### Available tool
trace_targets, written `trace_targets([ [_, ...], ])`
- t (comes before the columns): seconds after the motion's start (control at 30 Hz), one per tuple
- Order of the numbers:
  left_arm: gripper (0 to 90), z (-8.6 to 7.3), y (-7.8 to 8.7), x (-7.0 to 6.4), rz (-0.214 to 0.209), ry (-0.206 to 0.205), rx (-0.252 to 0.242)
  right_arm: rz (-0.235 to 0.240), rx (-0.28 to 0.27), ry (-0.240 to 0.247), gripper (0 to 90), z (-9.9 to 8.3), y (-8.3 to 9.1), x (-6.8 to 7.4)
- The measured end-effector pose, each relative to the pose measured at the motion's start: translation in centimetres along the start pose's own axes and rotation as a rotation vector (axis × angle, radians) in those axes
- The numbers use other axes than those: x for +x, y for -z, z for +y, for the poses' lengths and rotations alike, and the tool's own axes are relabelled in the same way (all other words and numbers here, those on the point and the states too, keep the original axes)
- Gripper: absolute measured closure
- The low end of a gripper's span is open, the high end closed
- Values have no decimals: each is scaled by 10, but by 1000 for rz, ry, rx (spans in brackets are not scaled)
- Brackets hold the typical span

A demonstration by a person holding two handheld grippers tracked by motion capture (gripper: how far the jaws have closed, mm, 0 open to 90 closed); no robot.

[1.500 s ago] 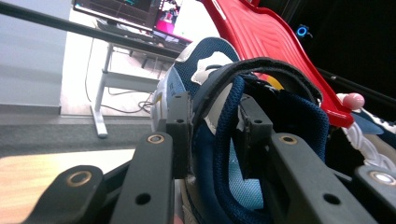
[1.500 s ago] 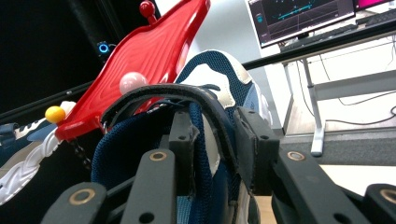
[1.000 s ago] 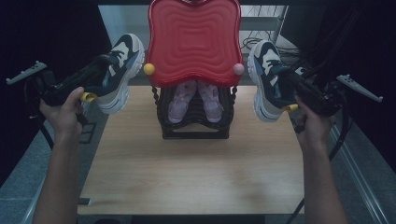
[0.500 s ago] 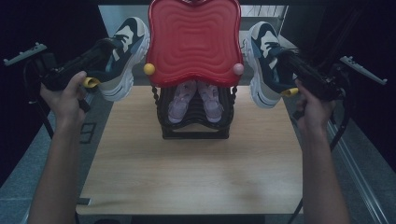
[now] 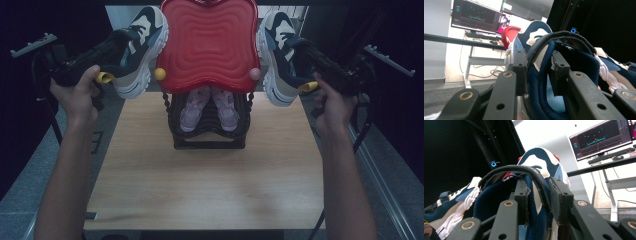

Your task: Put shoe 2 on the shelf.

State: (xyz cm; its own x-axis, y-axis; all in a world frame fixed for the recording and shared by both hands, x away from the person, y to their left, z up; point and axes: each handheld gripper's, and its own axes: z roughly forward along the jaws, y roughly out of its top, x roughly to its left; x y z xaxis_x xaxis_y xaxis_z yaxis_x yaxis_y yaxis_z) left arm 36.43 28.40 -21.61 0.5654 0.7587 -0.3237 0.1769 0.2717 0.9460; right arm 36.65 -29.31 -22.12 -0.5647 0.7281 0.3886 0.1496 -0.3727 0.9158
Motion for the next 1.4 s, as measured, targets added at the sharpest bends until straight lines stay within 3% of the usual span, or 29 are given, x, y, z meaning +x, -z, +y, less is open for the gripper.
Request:
trace_targets([
  [0.13, 704, 2, -7, -4, -1, -4, 3, -3, 11, 29, 694, 8, -10, 11],
  [0.3, 704, 7, -14, -8, -7, -1, 2, 39, 32, 20, 694, 13, -24, 27],
  [0.43, 704, 11, -21, -11, -13, 10, -2, 46, 45, 45, 694, 16, -37, 40],
  [0.7, 704, 19, -45, -25, -19, -2, -9, 65, 84, 61, 694, 17, -66, 57],
  [1.0, 704, 18, -71, -44, -43, 1, -18, 61, 106, 65, 694, 16, -88, 67],
  [1.4, 703, 9, -92, -48, -30, 17, -6, 34, 109, 59, 693, 11, -102, 65],
])
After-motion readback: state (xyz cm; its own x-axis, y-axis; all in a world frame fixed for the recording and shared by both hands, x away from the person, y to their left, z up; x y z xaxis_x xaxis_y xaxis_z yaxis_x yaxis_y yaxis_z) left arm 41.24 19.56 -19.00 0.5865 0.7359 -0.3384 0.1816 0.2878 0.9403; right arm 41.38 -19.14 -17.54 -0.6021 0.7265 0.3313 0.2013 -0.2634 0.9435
